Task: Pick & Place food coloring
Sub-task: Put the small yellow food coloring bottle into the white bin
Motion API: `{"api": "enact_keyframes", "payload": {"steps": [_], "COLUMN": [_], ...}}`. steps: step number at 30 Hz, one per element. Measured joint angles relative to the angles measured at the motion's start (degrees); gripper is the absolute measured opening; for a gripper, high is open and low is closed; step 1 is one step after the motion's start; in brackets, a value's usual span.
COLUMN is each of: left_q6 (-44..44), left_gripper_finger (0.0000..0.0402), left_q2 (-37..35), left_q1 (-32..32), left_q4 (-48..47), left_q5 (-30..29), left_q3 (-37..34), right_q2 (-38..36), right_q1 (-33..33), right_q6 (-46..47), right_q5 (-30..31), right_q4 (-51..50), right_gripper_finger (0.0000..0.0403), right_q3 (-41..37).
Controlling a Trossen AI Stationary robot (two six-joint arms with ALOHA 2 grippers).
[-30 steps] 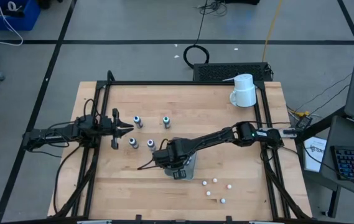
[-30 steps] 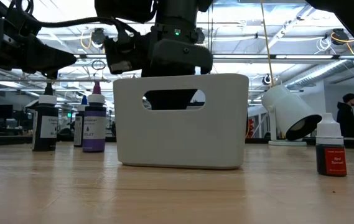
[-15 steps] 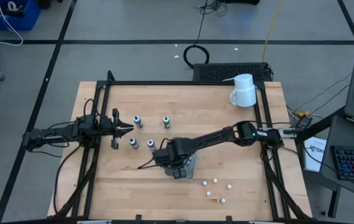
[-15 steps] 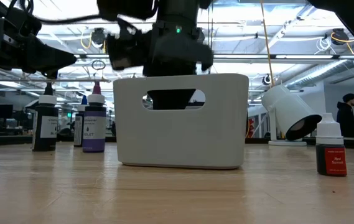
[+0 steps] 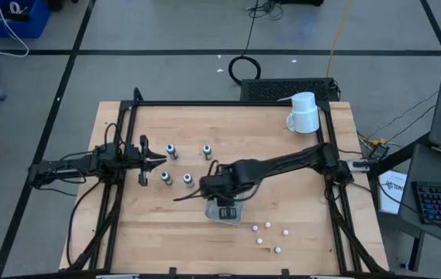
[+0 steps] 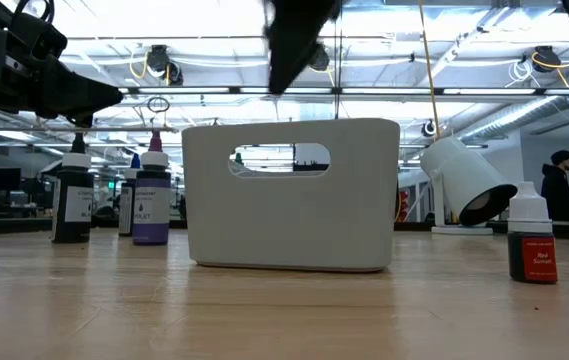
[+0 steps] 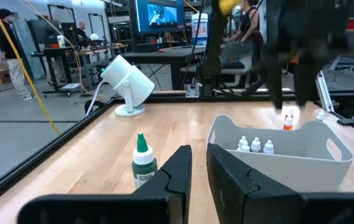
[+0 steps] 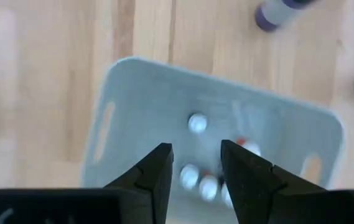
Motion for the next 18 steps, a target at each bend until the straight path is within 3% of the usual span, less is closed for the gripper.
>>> {"api": "enact_keyframes", "payload": {"steps": [6,15,18], "left_q6": [0.0,0.0,0.0], "left_gripper_finger": [0.0058,0.0058,0.0058], "left_q2": [0.0,0.0,0.0], "left_q1": [0.0,0.0,0.0], "left_q4": [0.1,0.1,0.1], "left_q5": [0.0,0.0,0.0], "left_q3": [0.0,0.0,0.0], "right_q2": [-7.9,-13.2,-13.2], "right_q1": [2.3,9.5,11.4], "right_q6": [12.5,14.1,15.0], "right_q5": [0.5,17.7,19.6], "right_q4": [-3.7,-3.9,-5.1], "right_gripper_finger": [0.0126,0.0123,0.0123], "right_q3": [0.0,0.0,-1.5]}}
